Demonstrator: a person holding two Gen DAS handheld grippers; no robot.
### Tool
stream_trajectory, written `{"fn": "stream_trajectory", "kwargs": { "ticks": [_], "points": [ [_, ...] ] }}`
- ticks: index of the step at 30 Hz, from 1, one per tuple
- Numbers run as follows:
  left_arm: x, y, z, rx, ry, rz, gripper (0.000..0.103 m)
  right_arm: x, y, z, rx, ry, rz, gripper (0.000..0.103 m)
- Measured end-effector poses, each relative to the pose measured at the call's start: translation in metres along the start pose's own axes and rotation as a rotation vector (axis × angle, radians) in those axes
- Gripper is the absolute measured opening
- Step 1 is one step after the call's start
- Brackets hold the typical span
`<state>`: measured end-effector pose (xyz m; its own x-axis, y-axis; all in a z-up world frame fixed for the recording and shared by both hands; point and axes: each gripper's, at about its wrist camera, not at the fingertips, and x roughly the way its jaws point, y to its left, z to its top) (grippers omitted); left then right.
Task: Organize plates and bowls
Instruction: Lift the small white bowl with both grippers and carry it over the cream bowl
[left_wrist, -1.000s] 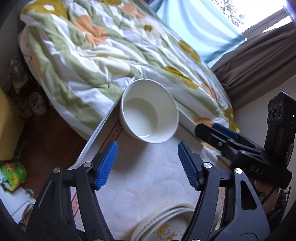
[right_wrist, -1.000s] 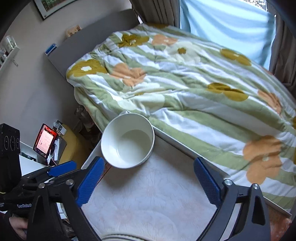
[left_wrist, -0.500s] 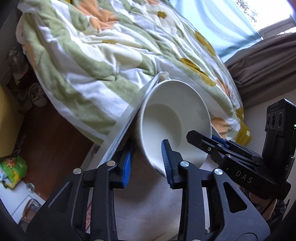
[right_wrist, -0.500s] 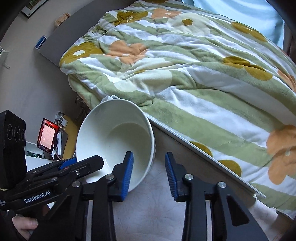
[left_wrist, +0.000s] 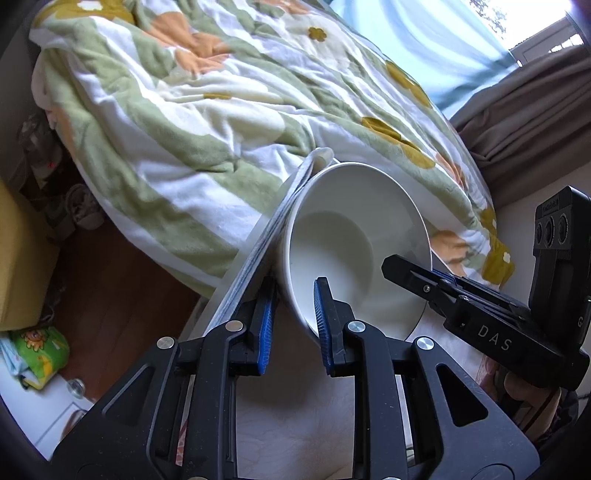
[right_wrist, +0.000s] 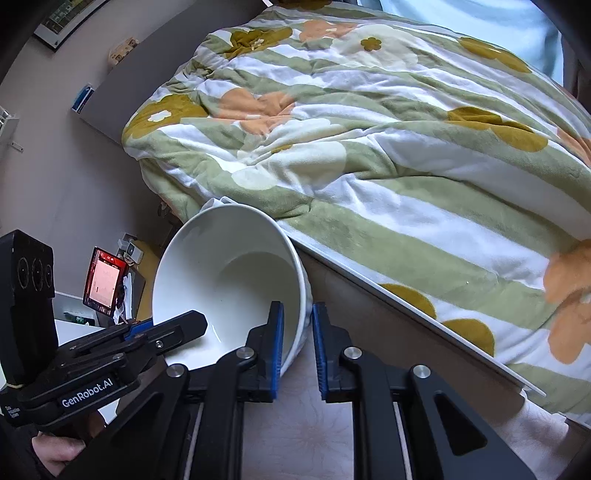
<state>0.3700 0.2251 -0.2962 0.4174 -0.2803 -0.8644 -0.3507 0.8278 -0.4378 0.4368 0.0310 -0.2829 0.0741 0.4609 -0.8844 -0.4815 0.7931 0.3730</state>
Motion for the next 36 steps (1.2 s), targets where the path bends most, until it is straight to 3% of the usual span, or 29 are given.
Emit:
{"fn": "stream_trajectory", "kwargs": {
  "ticks": [8, 17, 29, 36],
  "points": [
    [-0.026, -0.02, -0.011, 0.07, -0.043, -0.009, 0.017, -0.031, 0.001, -0.015, 0.022, -0.078, 0.008, 0.014],
    [-0.083, -0.076, -0.048, 0.207, -0.109, -0.056, 0.017, -0.107, -0.002, -0.066, 0.091, -0.216, -0.004, 0.014],
    [-0.131, -0.178, -0.16, 0.424, -0.099, -0.17, 0.017, -0.225, -0.03, -0.197, 0.235, -0.356, -0.114, 0.014],
    [-0.126, -0.235, -0.238, 0.535, -0.021, -0.231, 0.017, -0.275, -0.066, -0.287, 0.364, -0.413, -0.175, 0.014]
  ]
}}
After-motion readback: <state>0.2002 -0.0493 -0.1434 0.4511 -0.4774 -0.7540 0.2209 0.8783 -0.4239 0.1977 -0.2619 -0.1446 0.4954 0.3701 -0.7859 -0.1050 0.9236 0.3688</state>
